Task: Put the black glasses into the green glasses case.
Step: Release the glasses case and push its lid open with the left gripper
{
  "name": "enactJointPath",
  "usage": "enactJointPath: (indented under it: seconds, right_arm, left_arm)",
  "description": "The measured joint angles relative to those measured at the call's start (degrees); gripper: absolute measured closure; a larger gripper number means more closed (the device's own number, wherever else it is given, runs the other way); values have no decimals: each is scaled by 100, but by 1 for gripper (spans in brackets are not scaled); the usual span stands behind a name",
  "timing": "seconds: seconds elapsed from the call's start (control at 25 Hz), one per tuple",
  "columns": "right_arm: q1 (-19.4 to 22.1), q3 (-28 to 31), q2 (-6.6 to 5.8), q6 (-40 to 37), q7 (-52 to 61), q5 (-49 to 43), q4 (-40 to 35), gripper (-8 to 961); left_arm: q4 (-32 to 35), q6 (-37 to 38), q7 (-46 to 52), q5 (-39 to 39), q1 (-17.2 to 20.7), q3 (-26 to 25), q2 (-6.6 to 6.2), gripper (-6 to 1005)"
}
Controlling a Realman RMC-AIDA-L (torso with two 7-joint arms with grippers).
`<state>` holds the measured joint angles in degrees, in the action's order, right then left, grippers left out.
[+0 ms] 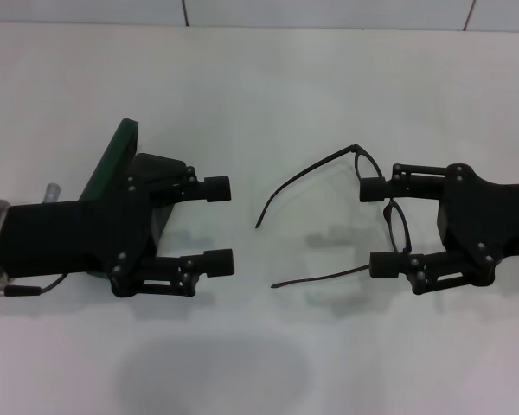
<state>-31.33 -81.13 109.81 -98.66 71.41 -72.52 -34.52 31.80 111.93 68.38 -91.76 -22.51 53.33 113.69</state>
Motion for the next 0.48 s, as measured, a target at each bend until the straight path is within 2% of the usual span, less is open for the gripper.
enactJointPath:
  seconds: [0.48]
  right_arm:
    - [14,13,28,6,-5,-11,-11,112]
  left_arm:
    - [1,-14,23,19,1,-35,26,139]
